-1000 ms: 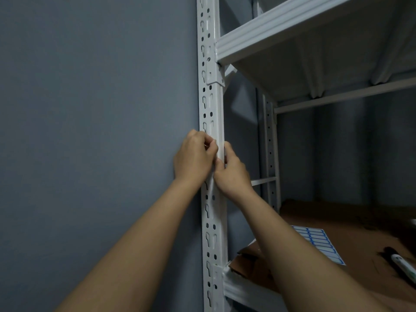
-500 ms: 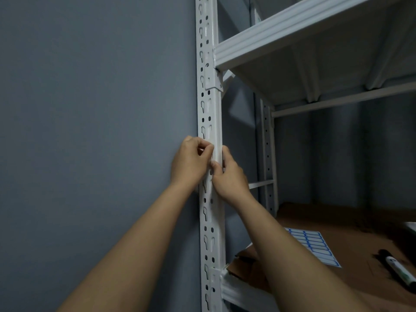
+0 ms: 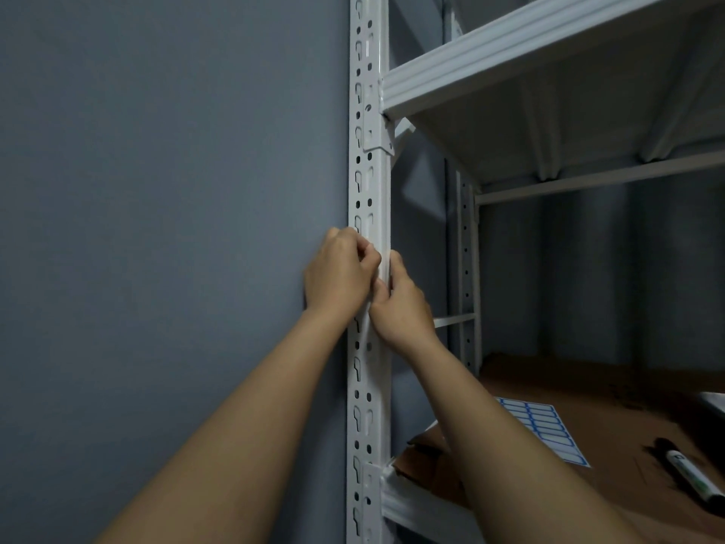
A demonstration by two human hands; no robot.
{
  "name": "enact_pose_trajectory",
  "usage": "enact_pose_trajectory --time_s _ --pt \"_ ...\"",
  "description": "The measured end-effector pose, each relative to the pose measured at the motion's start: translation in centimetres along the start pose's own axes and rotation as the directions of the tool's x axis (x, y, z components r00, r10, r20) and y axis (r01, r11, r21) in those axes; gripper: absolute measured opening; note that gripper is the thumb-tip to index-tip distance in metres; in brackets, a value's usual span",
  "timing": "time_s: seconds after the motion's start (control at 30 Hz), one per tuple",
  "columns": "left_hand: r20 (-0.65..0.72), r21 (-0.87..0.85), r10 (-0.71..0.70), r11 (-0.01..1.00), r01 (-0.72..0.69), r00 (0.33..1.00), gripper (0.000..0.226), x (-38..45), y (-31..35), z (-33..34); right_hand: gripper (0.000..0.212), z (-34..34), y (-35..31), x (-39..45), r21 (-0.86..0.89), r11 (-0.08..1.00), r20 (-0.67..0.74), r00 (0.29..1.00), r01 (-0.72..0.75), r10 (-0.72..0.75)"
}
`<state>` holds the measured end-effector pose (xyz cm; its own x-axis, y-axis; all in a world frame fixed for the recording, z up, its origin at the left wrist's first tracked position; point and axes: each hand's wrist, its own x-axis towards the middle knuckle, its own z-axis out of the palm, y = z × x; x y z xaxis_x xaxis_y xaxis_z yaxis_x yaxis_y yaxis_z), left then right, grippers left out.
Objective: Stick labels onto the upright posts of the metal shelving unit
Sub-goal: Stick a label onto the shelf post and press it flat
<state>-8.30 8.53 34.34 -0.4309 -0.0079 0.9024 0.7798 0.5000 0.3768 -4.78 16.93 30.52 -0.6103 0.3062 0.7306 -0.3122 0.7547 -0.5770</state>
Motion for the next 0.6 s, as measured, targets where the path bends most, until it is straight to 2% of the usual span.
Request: enact_pose_trajectory --time_s 0.1,0.23,0.4,0.5,0.6 --pt "0.028 -0.068 -0.038 0.997 0.04 0.999 0.013 0.3 -0.5 0.1 0.055 0.1 0.0 0.1 0.007 1.0 0.002 1.0 -0.004 0.004" --pt "0.032 -0.299 -0.047 0.953 0.054 0.998 0.011 -0.1 -1.4 0.2 0.048 0.1 0.5 0.4 0.106 0.993 -0.023 0.999 0.046 -0.044" --pt "0.003 -0.413 -0.039 0.91 0.037 0.999 0.011 -0.8 -1.9 0.4 0.037 -1.0 0.8 0.6 0.172 0.984 -0.005 0.999 0.043 -0.042" --pt "-0.031 -0.441 -0.044 0.897 0.026 0.999 0.013 -1.2 -2.0 0.7 0.039 -2.3 0.5 0.9 0.03 0.997 -0.039 0.996 0.075 -0.074" --pt "-0.121 -0.454 0.007 0.889 -0.062 0.993 0.016 -1.7 -2.0 1.0 0.041 -4.3 -0.4 1.6 -0.242 0.942 -0.103 0.959 0.234 -0.264"
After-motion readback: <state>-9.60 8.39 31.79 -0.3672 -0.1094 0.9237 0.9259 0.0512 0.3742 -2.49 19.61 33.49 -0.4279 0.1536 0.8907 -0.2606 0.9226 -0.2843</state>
